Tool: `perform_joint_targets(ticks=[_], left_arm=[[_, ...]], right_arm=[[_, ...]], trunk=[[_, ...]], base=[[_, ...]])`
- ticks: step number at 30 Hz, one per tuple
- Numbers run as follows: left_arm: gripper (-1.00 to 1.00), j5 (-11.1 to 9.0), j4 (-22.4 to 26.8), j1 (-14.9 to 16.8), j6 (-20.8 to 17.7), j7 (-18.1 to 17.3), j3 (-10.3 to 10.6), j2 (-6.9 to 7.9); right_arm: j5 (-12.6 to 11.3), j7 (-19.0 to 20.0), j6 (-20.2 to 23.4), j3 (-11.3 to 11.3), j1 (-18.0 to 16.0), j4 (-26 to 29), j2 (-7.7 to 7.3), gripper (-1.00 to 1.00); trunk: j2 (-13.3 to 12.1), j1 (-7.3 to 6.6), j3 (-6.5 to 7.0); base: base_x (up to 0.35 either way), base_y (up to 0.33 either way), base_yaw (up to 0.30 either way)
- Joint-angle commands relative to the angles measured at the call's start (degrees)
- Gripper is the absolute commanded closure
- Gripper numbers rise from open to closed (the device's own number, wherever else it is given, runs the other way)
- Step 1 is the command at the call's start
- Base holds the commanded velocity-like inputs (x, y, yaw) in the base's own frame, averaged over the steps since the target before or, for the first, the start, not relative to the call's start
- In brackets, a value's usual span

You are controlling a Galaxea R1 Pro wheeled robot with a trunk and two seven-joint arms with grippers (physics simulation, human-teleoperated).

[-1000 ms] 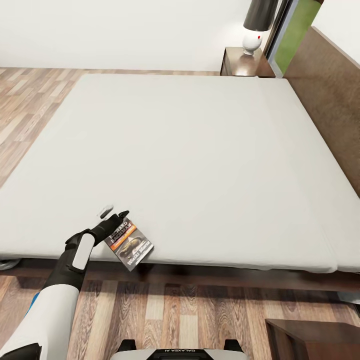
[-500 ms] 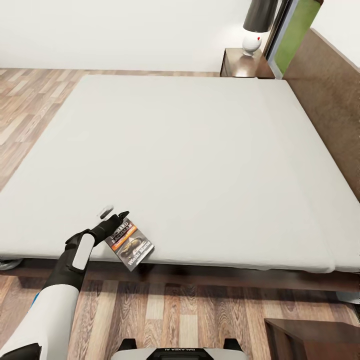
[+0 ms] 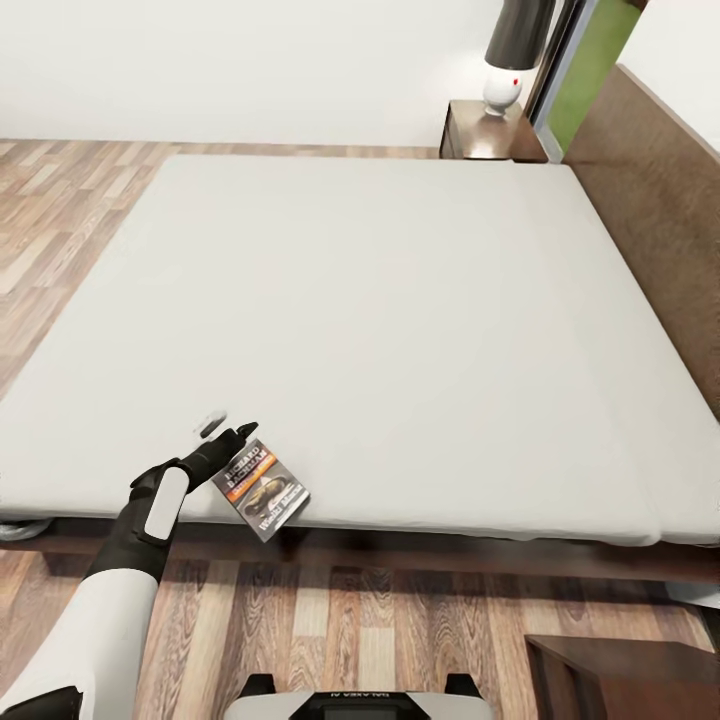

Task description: In the bedroom, move the book from the bed onto either nightstand, and place the two sandals side by side next to the bed.

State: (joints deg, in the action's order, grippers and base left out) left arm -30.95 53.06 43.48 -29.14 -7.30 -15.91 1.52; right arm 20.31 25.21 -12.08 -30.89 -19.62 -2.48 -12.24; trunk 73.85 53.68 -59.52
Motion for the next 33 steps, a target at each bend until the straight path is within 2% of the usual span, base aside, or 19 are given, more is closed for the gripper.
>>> perform_joint_targets(ticks=[1, 33], left_arm=[[-1.0, -0.17, 0.02, 0.03, -0.39, -0.17, -0.17, -0.03], [-1.0, -0.21, 0.06, 0.03, -0.39, -0.18, -0.15, -0.03]], right_arm=[[0.52, 0.02, -0.4, -0.48, -0.07, -0.24, -0.06, -1.0], [0.52, 0.1, -0.22, -0.48, -0.07, -0.33, -0.06, -1.0]], trunk=[[-0.39, -0.22, 0.16], [-13.23, -7.25, 5.9]], base=[[0.0, 0.0, 0.0], [0.0, 0.0, 0.0]])
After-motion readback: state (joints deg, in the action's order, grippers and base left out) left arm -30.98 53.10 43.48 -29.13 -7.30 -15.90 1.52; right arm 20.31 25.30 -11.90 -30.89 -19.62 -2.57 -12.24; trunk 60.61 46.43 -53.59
